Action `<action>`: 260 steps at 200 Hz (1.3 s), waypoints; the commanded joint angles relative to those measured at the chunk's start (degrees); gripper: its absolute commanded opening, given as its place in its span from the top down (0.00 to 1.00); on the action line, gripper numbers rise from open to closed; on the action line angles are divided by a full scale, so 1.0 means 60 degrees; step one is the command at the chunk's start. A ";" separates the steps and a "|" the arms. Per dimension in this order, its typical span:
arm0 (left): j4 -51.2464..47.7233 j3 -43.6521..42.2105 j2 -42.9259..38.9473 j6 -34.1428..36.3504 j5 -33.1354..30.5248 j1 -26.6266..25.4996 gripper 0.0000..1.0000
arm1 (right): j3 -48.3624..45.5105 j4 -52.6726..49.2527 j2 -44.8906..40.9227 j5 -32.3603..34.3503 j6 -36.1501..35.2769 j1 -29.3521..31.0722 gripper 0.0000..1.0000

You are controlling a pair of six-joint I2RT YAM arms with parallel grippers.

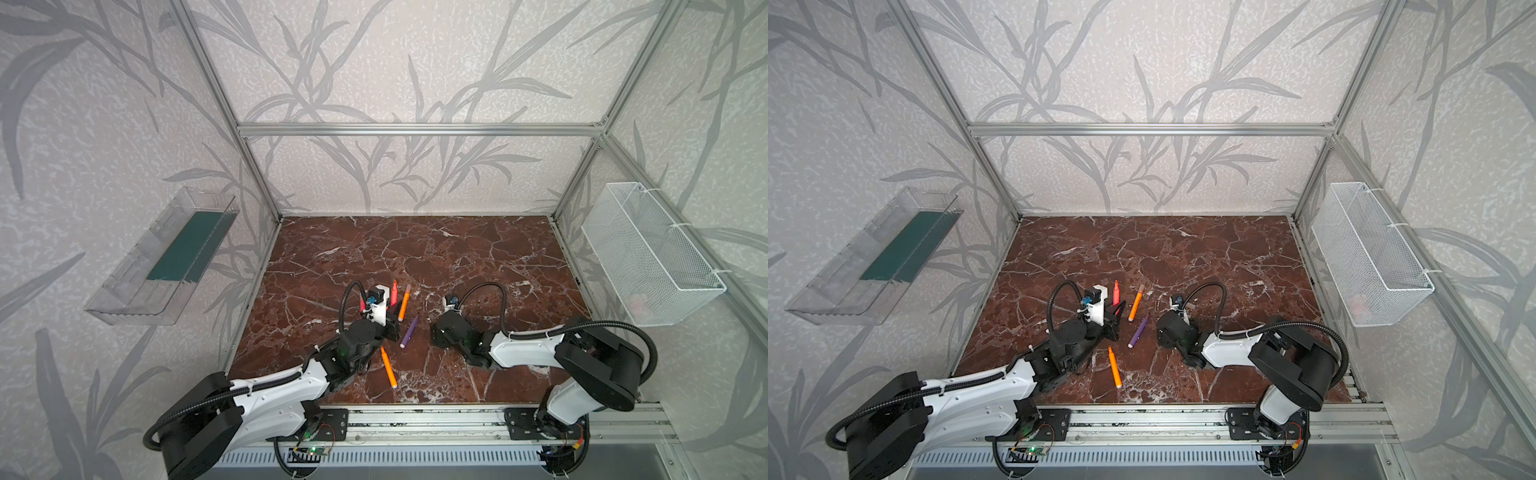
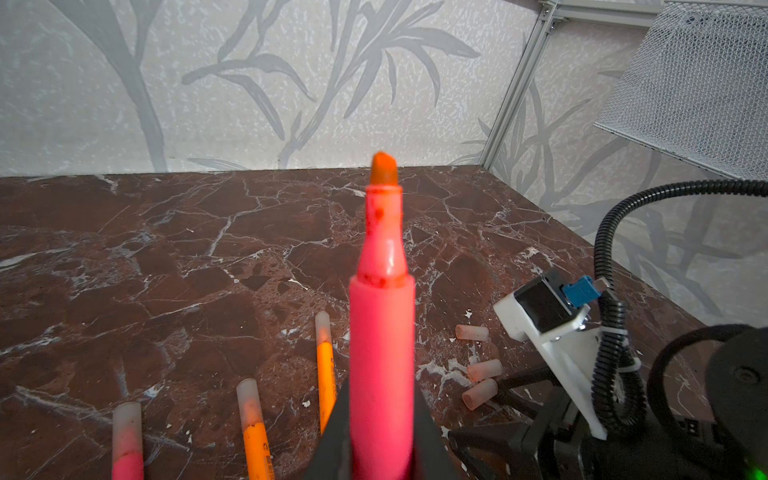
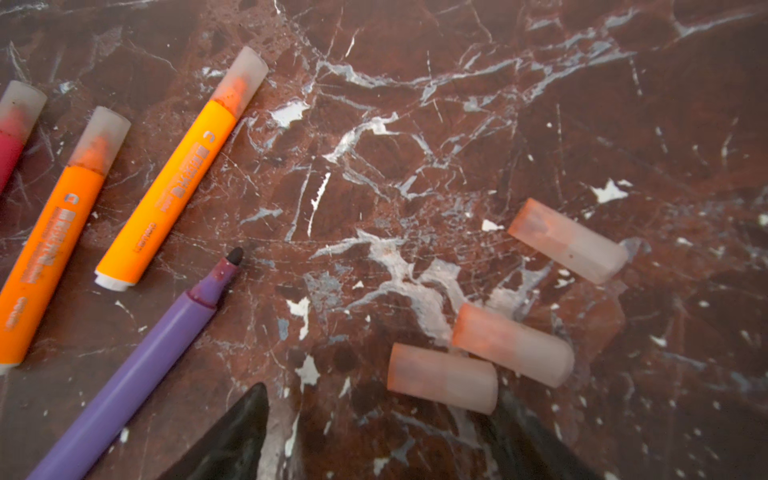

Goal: Insert the pens into the pen caps
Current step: 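Lower the right gripper over a pale pink cap and close on it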

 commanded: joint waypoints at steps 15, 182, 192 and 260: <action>0.0251 -0.0127 -0.0101 -0.0042 0.0002 0.0037 1.00 | 0.0516 0.0088 0.0389 -0.0017 -0.0191 -0.0058 0.19; 0.0047 -0.0531 -0.0926 0.0024 -0.0014 0.0096 1.00 | 0.2427 -0.1454 0.1721 0.0314 -0.0463 -0.0088 0.32; 0.0051 -0.0568 -0.0996 0.0005 0.0001 0.0096 1.00 | 0.2599 -0.1712 0.1855 0.0548 -0.0477 -0.0080 0.33; -0.0039 -0.0606 -0.1145 0.0046 -0.0012 0.0110 1.00 | 0.3822 -0.2425 0.2681 0.0983 -0.0705 -0.0087 0.34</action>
